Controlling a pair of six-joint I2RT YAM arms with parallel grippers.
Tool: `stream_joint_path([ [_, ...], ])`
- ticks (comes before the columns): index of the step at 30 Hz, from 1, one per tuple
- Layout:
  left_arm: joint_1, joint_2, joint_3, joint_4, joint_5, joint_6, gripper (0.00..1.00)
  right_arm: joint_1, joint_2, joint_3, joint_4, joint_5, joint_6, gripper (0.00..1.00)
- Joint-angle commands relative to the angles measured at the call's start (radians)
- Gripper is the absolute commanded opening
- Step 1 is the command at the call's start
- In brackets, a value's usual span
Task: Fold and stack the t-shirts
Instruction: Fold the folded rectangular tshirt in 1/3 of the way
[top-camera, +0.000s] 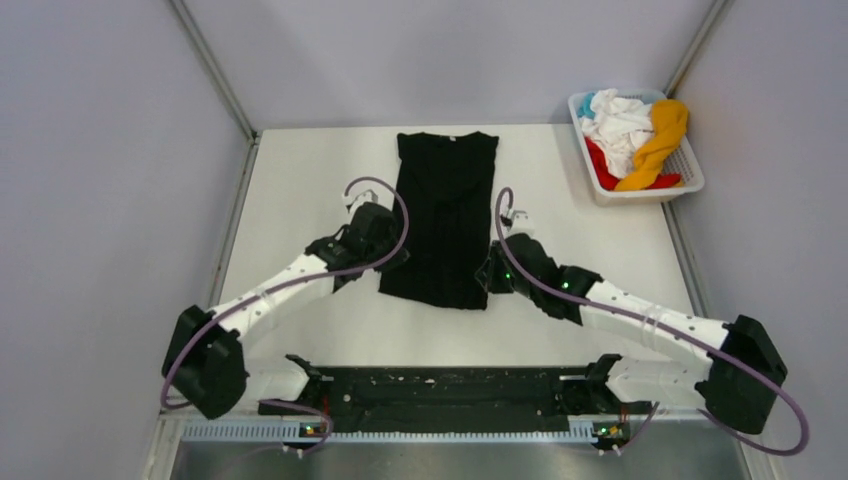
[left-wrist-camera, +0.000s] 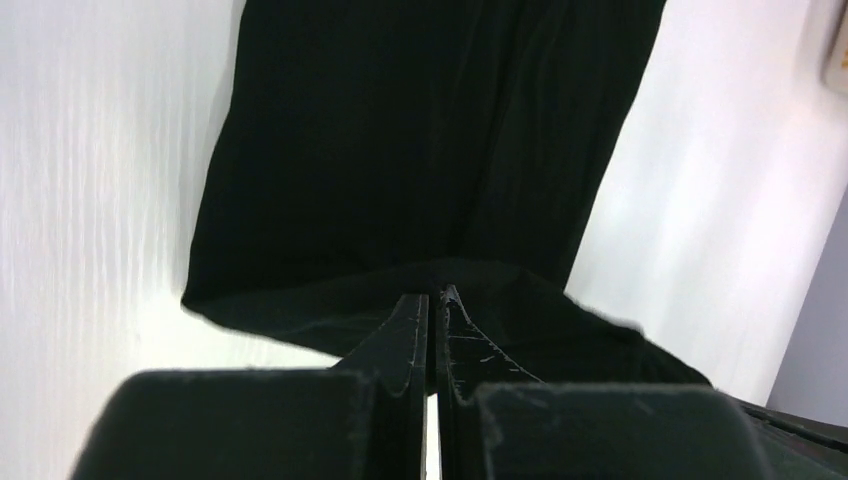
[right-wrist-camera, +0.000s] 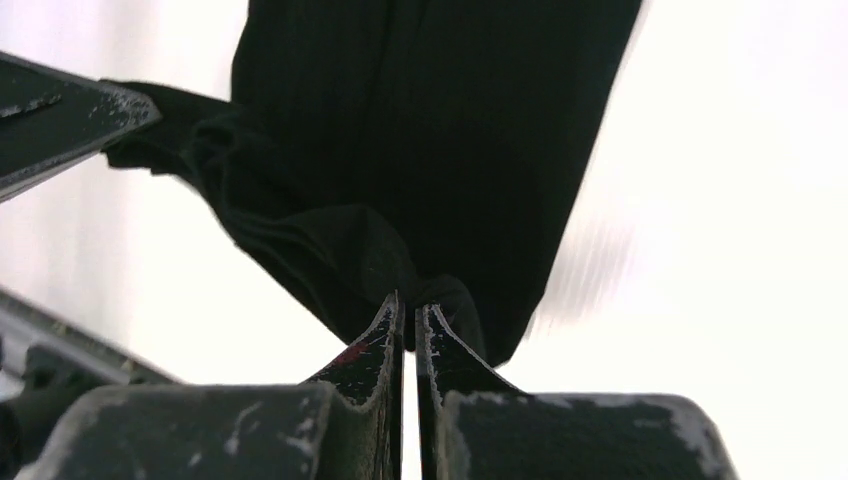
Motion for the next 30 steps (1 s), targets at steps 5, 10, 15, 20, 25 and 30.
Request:
stream_joint_path([
  [5,0.140,0.237,0.253,0.093,0.079,0.156,0.00,-0.204,0.245,0.200,0.160,-0.081,-0.263,0.00],
  [10,0.194,0.370,0.368,0.058,0.101,0.194,0.00,-0.287,0.348,0.237,0.222,-0.162,-0.285,0.00],
  [15,0.239,0.490,0.471,0.046,0.204,0.259,0.00,-0.339,0.416,0.262,0.265,-0.188,-0.293,0.00],
  [20,0.264,0.609,0.569,-0.020,0.207,0.275,0.00,-0.367,0.498,0.292,0.326,-0.201,-0.300,0.00],
  [25,0.288,0.670,0.599,-0.018,0.231,0.270,0.00,-0.388,0.602,0.346,0.335,-0.209,-0.300,0.00],
  [30,0.307,0.708,0.640,-0.031,0.215,0.275,0.31,-0.402,0.661,0.390,0.349,-0.186,-0.270,0.09],
])
